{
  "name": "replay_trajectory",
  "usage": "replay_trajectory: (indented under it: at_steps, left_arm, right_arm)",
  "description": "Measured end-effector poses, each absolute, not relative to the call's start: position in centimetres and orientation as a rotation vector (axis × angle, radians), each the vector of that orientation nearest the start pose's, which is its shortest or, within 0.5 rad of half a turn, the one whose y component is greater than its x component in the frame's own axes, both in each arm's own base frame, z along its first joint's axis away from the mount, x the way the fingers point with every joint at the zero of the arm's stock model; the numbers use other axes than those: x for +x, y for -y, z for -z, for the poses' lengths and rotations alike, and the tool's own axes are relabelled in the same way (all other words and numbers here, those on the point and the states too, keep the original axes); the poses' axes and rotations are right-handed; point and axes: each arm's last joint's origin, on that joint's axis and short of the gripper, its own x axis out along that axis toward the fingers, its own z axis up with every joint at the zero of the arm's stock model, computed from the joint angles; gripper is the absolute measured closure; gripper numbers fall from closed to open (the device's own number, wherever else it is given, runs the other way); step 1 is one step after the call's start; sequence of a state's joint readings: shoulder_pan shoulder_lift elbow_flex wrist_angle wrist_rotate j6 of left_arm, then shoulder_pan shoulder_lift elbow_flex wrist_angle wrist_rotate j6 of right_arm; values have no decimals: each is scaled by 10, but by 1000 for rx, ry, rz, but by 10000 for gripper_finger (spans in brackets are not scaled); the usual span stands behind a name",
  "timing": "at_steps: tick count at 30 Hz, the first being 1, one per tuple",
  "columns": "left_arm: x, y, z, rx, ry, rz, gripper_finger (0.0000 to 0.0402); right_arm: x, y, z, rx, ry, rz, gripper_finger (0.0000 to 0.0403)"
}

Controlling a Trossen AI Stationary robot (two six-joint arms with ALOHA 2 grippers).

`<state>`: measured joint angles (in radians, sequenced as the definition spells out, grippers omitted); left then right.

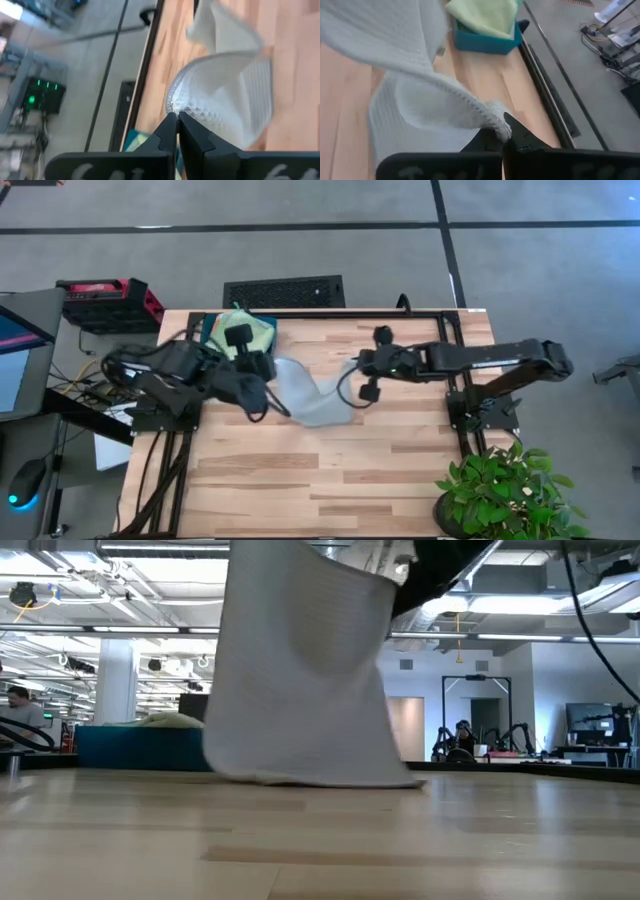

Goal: Fold microfiber towels
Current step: Fold the gray towel

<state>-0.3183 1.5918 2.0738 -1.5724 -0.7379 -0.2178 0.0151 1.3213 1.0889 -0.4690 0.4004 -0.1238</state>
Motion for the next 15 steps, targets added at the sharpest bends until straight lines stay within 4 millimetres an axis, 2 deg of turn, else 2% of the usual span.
replay_trajectory:
  at_steps: [4, 11, 15]
  left_arm:
    - [259, 57, -431, 329, -973, -525, 401]
    - [270, 41, -389, 313, -1107, -622, 401]
    - [278, 23, -377, 360, -1074, -763, 401]
  right_arm:
    - [258, 8, -315, -265, -707, 340, 399]
    - [229, 14, -334, -295, -687, 473, 395]
    - [219, 22, -341, -309, -665, 562, 398]
